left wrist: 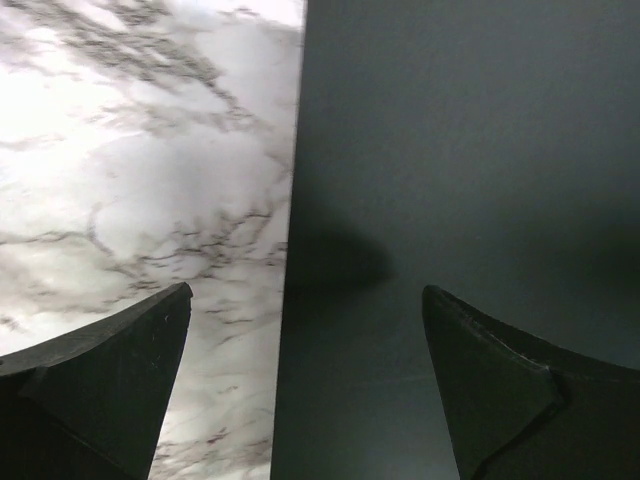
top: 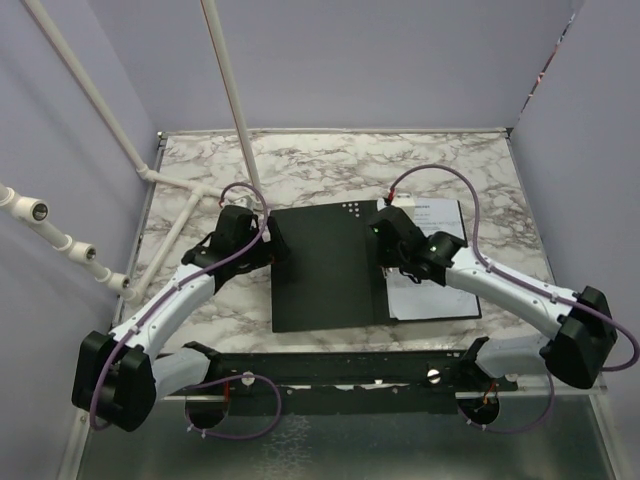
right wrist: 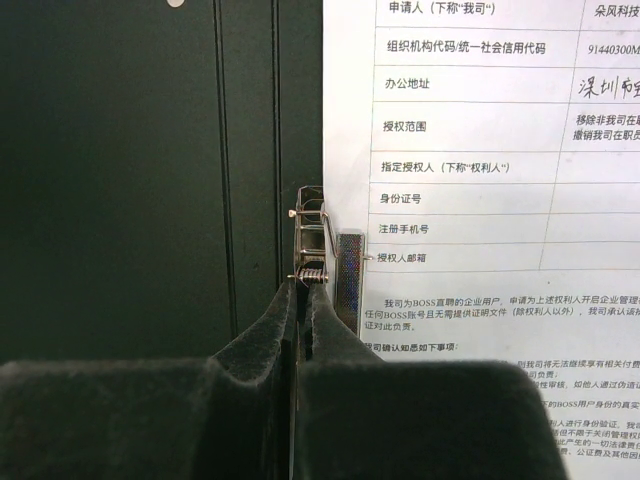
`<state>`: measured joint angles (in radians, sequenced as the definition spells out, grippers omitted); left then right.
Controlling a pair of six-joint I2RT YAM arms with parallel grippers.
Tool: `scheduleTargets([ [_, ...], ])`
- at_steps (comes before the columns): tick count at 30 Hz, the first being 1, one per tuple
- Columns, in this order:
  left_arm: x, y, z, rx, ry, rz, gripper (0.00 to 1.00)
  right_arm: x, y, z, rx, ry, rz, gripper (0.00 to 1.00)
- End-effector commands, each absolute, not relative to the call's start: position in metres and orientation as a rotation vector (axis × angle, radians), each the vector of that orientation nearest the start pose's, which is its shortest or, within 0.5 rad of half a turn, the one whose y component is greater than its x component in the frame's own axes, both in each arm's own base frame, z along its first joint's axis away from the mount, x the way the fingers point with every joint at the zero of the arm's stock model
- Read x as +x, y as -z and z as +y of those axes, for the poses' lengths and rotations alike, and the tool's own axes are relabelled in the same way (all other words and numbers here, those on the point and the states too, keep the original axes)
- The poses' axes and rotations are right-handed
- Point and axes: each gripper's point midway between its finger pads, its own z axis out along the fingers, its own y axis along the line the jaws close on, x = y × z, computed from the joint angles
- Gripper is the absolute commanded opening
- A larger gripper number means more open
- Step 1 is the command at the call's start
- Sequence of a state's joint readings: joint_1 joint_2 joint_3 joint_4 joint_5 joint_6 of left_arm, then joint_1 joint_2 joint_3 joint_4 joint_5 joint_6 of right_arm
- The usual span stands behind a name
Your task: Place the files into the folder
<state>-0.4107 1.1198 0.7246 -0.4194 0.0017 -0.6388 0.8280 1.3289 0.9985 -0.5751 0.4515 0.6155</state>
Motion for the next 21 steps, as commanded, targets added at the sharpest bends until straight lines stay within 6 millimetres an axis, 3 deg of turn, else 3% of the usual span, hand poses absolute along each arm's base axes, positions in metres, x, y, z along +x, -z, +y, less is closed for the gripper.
scheduleTargets([
  [1,0.263,-0.133,-0.173,-0.195,0.816,2.351,0.99,0.259,-0.166,0.205,-0.105,-0.209,2.324,0.00],
  [8,0.250,-0.151,-0.191,-0.187,1.126,2.290,0.99,0.252,-0.203,0.203,-0.121,-0.296,2.269,0.00],
  [13,0.238,-0.170,-0.202,-0.167,1.291,2.230,0.96,0.252,-0.213,0.201,-0.115,-0.312,2.252,0.00],
  [16,0.230,-0.178,-0.207,-0.153,1.375,2.202,0.83,0.253,-0.212,0.201,-0.115,-0.303,2.254,0.00],
  [21,0.222,-0.182,-0.210,-0.159,1.435,2.194,0.44,0.257,-0.203,0.199,-0.117,-0.255,2.269,0.00],
])
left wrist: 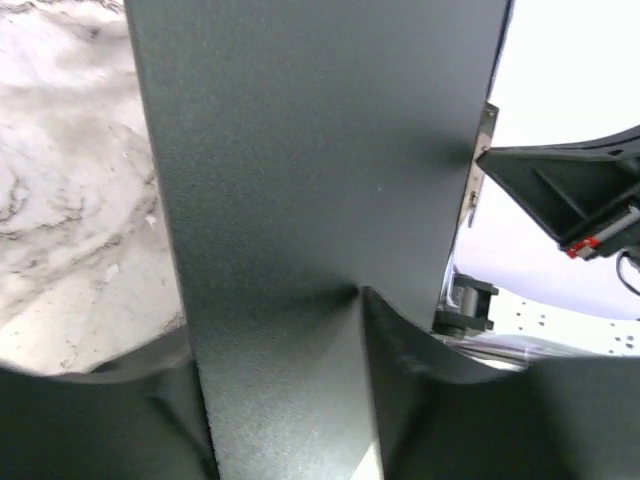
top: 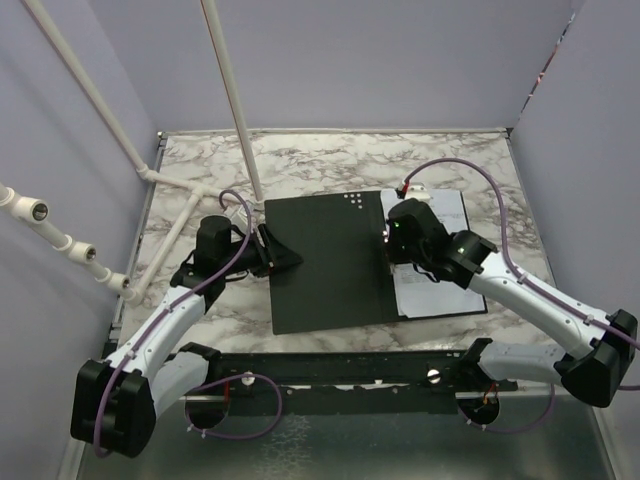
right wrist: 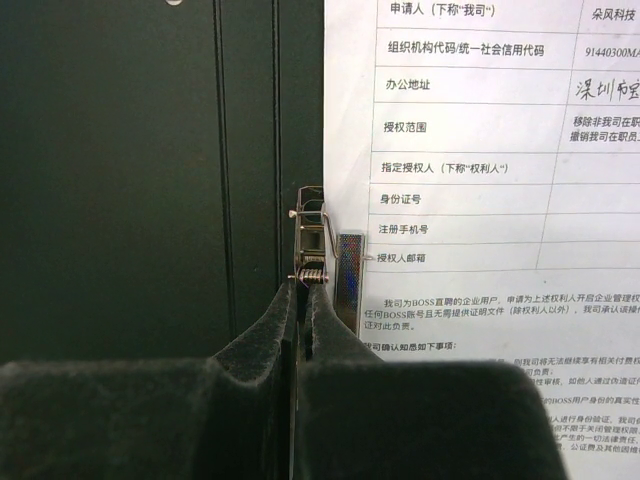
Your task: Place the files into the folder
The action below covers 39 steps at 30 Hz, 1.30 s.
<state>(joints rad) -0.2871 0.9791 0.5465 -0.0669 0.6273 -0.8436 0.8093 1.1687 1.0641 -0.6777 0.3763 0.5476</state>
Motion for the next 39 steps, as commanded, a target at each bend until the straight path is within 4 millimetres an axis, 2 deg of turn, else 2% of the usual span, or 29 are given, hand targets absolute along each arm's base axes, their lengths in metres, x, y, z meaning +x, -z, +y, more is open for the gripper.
scheduleTargets([
  [1,0.222,-0.183,-0.209,-0.162,1.437,2.190,0.38,0.257,-0.202,0.199,-0.117,-0.245,2.272,0.00],
  [3,0.222,-0.184,-0.209,-0.164,1.437,2.185,0.23,0.257,-0.196,0.198,-0.123,-0.230,2.285,0.00],
  [4,0.222,-0.184,-0.208,-0.171,1.436,2.188,0.08,0.257,-0.193,0.197,-0.125,-0.221,2.291,0.00],
  [5,0.223,-0.182,-0.208,-0.179,1.431,2.196,0.00,0.256,-0.189,0.197,-0.127,-0.212,2.300,0.00],
  [13,0.229,-0.180,-0.198,-0.183,1.316,2.257,0.00,0.254,-0.141,0.196,-0.127,-0.139,2.397,0.00],
  [19,0.229,-0.167,-0.185,-0.176,1.158,2.343,0.00,0.257,-0.109,0.218,-0.166,-0.184,2.467,0.00],
  [26,0.231,-0.156,-0.150,-0.185,0.835,2.431,0.00,0.260,-0.076,0.257,-0.184,-0.320,2.547,0.02],
  [28,0.229,-0.155,-0.143,-0.183,0.781,2.452,0.00,0.264,-0.074,0.262,-0.183,-0.328,2.549,0.07],
  [32,0.228,-0.155,-0.136,-0.163,0.719,2.475,0.00,0.274,-0.085,0.266,-0.177,-0.307,2.522,0.31],
  [34,0.226,-0.153,-0.132,-0.155,0.687,2.494,0.00,0.279,-0.093,0.260,-0.171,-0.269,2.496,0.44],
  [39,0.225,-0.150,-0.127,-0.147,0.643,2.517,0.00,0.281,-0.106,0.235,-0.183,-0.126,2.460,0.60],
])
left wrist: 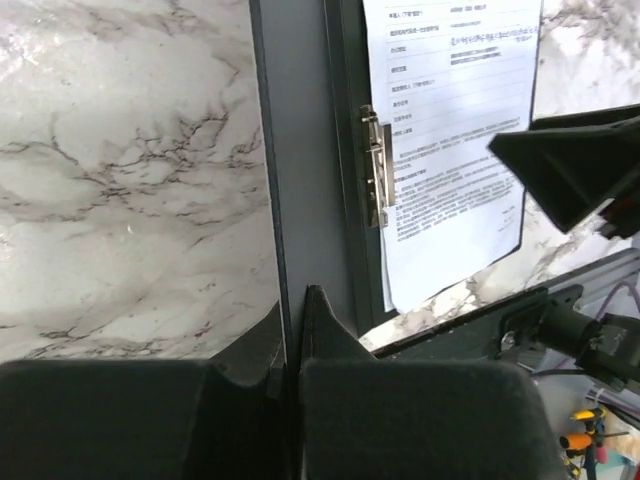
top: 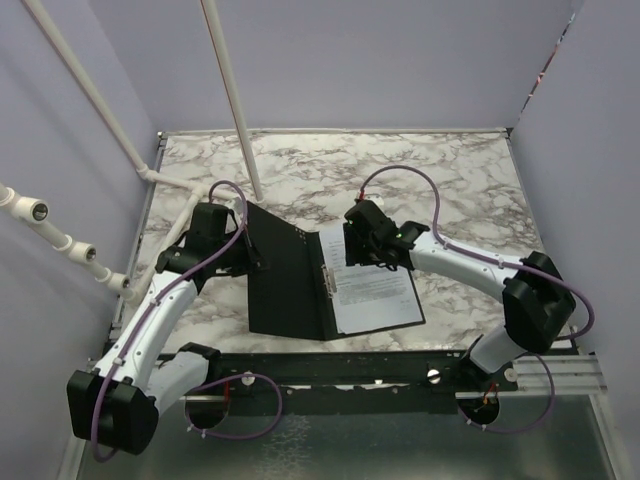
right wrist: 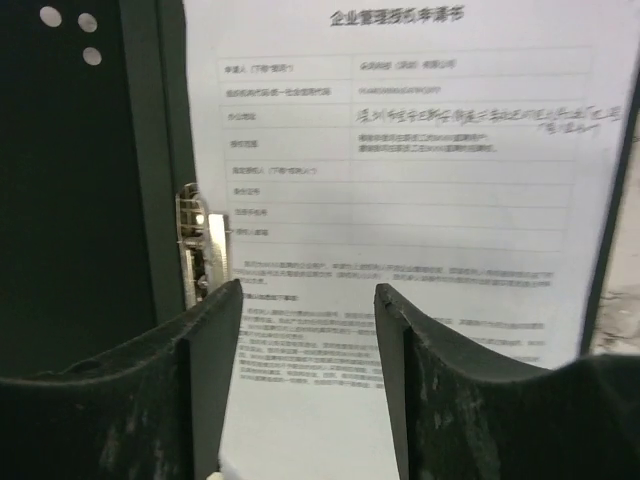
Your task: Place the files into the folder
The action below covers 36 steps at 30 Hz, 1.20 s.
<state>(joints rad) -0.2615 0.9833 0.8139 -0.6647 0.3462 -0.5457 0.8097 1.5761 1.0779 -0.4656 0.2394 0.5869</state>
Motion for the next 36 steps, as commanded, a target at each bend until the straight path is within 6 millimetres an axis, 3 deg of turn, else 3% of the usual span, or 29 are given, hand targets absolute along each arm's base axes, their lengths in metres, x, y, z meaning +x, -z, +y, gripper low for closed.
scheduleTargets([
  [1,0.224,-0.149,-0.126,-0.146,0.635,2.524,0.00,0.281,-0.108,0.229,-0.178,-0.104,2.447,0.63],
  [7,0.223,-0.154,-0.122,-0.107,0.595,2.553,0.00,0.283,-0.102,0.194,-0.139,-0.027,2.452,0.78],
  [15,0.218,-0.170,-0.110,-0.060,0.504,2.570,0.01,0.278,-0.067,0.185,-0.105,-0.117,2.554,0.88],
  [25,0.210,-0.174,-0.101,-0.047,0.452,2.584,0.05,0.246,-0.024,0.197,-0.058,-0.321,2.660,0.93],
  [31,0.215,-0.182,-0.106,-0.048,0.477,2.565,0.06,0.233,-0.013,0.210,-0.037,-0.457,2.691,0.93],
  [34,0.216,-0.189,-0.114,-0.041,0.543,2.548,0.13,0.227,-0.010,0.217,-0.040,-0.523,2.706,0.93],
  [36,0.217,-0.195,-0.124,-0.028,0.615,2.529,0.23,0.223,-0.008,0.220,-0.039,-0.560,2.715,0.93],
])
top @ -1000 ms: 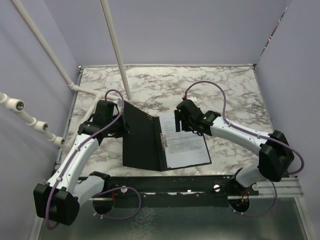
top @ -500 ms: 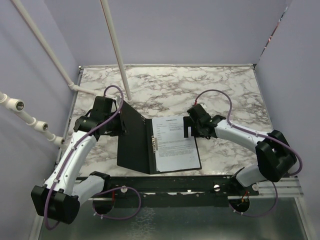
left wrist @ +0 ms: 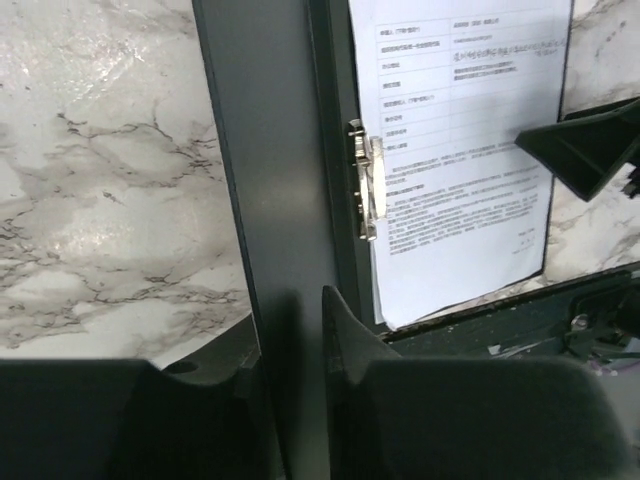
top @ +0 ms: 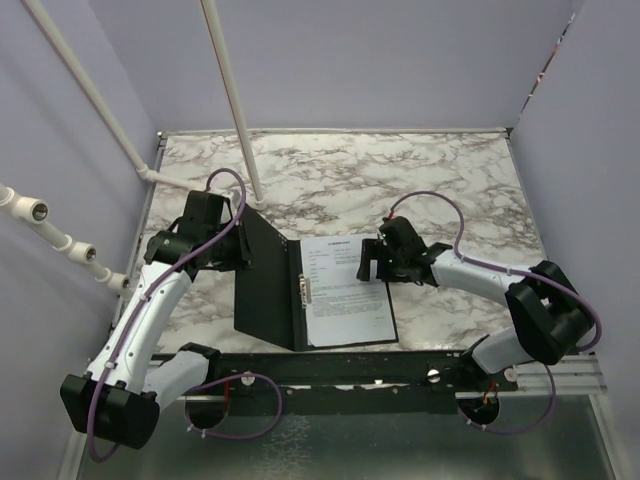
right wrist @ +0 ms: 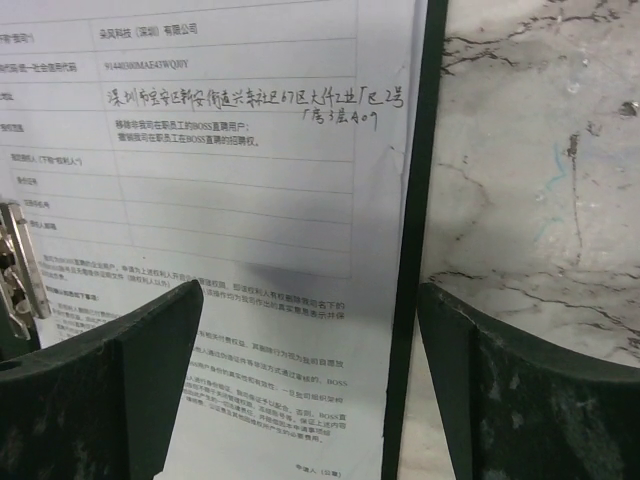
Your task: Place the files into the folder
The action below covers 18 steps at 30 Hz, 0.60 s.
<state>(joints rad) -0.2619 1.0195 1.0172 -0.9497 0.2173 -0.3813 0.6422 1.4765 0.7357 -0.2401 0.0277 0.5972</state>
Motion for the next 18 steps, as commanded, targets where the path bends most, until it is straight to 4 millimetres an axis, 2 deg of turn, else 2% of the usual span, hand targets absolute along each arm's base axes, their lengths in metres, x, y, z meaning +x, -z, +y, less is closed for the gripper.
scheduleTargets([
  [1,0.218,-0.197,-0.129,-0.022,0.655,2.518,0.29,0.222,-0.008,0.221,-0.041,-0.575,2.716,0.93],
  [4,0.218,-0.204,-0.143,-0.013,0.771,2.488,0.44,0.218,-0.007,0.224,-0.043,-0.605,2.722,0.93],
  [8,0.220,-0.213,-0.161,-0.008,0.921,2.436,0.57,0.215,-0.009,0.225,-0.048,-0.628,2.721,0.93],
  [18,0.228,-0.256,-0.201,-0.029,1.291,2.216,0.66,0.208,-0.014,0.229,-0.035,-0.704,2.705,0.93],
])
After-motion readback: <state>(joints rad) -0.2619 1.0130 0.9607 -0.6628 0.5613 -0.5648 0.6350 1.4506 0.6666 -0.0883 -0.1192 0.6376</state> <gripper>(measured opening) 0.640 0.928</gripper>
